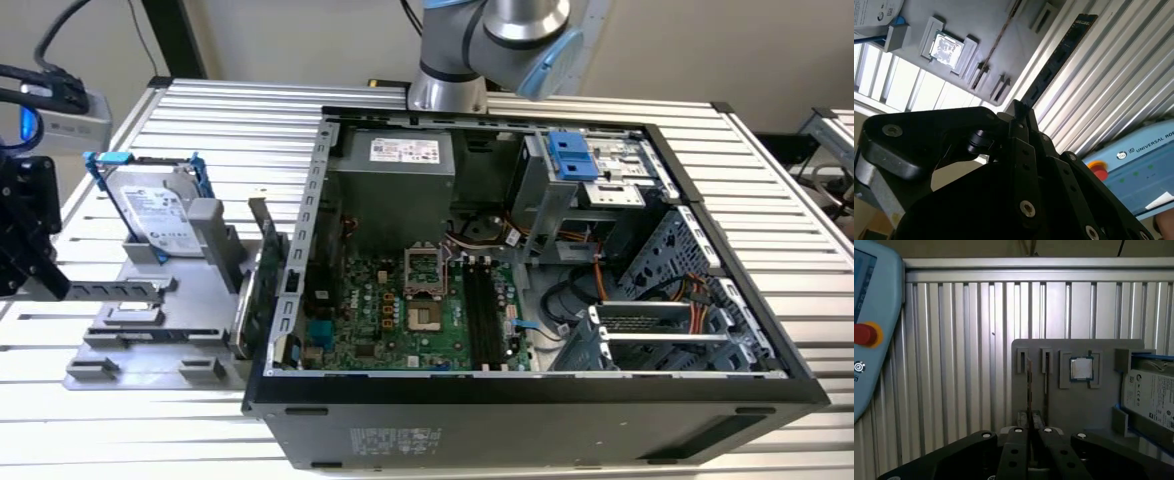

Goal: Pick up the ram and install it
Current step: 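Pick up the ram and move it above insertion slot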

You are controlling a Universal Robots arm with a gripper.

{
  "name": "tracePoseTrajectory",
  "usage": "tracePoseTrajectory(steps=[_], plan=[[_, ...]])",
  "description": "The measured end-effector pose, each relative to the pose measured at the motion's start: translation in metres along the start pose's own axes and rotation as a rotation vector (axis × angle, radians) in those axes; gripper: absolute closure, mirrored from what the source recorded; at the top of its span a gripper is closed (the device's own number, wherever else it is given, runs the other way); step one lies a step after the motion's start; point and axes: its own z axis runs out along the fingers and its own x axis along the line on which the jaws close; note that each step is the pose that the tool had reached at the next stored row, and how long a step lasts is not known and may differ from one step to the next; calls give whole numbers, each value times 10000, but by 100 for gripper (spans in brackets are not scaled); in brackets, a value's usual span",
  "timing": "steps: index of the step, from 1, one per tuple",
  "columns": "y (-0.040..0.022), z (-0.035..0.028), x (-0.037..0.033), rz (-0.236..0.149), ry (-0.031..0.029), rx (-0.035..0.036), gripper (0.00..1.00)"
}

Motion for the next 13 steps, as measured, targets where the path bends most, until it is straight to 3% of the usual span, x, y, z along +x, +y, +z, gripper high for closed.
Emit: tracePoseTrajectory(steps=[8,13], plan=[[1,-112,-14,0,1,-1,100],[2,-164,-73,0,0,-1,100]])
